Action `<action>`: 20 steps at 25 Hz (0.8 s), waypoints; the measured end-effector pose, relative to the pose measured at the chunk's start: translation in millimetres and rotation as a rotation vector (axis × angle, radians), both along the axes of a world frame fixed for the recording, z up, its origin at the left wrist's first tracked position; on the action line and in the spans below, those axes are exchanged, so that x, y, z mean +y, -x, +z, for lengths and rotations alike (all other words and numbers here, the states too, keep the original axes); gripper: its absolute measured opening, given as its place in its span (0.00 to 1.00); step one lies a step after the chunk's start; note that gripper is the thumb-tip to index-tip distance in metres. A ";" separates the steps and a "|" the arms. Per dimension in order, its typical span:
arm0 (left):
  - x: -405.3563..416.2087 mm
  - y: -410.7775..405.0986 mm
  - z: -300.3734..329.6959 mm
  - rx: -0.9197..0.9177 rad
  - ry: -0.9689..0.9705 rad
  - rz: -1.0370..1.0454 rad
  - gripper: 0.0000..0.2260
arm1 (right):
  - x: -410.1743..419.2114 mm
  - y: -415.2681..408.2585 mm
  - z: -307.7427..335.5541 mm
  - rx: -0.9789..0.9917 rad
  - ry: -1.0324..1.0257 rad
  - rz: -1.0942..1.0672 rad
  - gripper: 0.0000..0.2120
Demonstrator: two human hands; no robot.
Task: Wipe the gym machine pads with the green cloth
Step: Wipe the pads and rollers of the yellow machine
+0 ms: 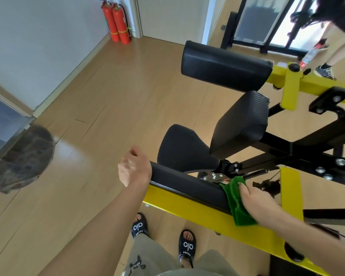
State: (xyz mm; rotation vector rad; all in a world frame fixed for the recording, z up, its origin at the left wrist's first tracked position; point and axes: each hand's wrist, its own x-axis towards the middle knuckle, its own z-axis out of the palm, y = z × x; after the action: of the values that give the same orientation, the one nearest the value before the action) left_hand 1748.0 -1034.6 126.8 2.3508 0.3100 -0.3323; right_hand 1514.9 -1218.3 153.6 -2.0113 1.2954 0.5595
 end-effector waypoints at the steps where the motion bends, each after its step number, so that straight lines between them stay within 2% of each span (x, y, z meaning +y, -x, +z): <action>1: -0.2 -0.2 0.8 0.002 -0.003 -0.008 0.25 | 13.8 7.4 0.1 -0.137 0.090 -0.056 0.18; 3: 0.0 0.2 0.6 0.004 -0.013 -0.043 0.24 | 35.9 21.0 2.3 -0.299 0.279 -0.028 0.14; 4: 1.3 0.1 0.5 0.010 -0.013 -0.062 0.23 | 42.4 22.4 -1.6 -0.318 0.402 0.063 0.13; 6: 4.6 0.5 4.6 0.054 0.022 -0.097 0.22 | 61.8 3.8 -5.4 -0.285 0.638 0.284 0.17; 7: 5.5 -0.5 7.4 0.084 0.049 -0.121 0.21 | 76.0 -19.8 -1.9 -0.299 0.669 0.343 0.18; 9: 13.4 -2.2 6.9 0.143 0.080 -0.210 0.20 | 106.2 -70.1 -0.8 -0.377 0.649 0.340 0.15; 11: 17.8 -5.8 8.2 0.246 0.222 -0.284 0.20 | 128.0 -116.1 -0.3 -0.378 0.657 0.386 0.11; 14: 20.8 -37.2 9.3 0.610 0.455 -0.328 0.20 | 143.3 -163.8 -7.5 -0.229 0.603 0.496 0.09; 16: 21.6 -69.7 6.2 0.689 0.446 -0.411 0.21 | 152.6 -192.4 -10.1 -0.181 0.548 0.393 0.13; 19: 23.6 -116.1 3.2 0.650 0.330 -0.573 0.24 | 160.1 -225.0 -13.1 -0.199 0.409 0.208 0.20; 20: 24.1 -130.9 3.2 0.636 0.296 -0.608 0.26 | 159.3 -234.5 -12.1 -0.231 0.297 0.124 0.22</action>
State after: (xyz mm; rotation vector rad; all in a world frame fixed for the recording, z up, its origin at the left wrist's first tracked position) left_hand 1878.9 -1010.5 129.9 1.9408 -0.1704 -1.3271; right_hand 1749.4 -1059.0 141.6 -2.3323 1.1725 0.1881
